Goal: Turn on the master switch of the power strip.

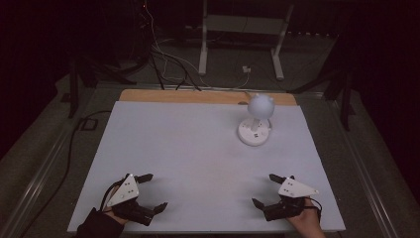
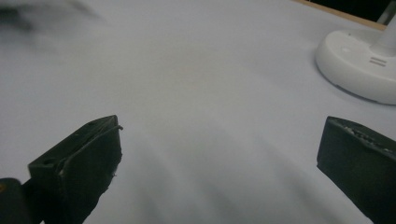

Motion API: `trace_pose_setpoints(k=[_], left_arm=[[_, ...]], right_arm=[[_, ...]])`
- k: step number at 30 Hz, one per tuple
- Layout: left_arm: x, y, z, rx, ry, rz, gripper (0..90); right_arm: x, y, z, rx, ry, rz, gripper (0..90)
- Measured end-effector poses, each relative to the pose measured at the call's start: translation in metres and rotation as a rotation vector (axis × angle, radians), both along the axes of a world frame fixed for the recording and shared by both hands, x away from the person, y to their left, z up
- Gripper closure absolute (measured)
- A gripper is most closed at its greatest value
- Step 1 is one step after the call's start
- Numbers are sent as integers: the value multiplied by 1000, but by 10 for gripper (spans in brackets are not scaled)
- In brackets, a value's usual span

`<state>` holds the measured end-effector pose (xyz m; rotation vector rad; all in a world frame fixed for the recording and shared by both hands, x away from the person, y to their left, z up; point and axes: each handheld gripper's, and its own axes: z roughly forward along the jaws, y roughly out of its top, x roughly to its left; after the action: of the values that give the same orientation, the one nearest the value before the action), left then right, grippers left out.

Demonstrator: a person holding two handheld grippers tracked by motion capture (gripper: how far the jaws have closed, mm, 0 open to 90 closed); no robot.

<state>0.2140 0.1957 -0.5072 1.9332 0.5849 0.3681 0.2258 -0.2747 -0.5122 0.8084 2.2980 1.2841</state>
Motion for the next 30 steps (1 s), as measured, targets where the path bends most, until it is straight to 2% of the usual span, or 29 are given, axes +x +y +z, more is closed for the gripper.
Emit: trace_pose_setpoints(k=[11,20,30], left_arm=[[0,0,1,-11,-1,-3,2],[1,0,0,-15,1,-7,2],[1,0,0,-15,0,-9,2]], right_arm=[[-3,7,2,-32,44,-3,0],[-4,12,7,-5,95,6,1],[-2,16,14,21,104,24,1]])
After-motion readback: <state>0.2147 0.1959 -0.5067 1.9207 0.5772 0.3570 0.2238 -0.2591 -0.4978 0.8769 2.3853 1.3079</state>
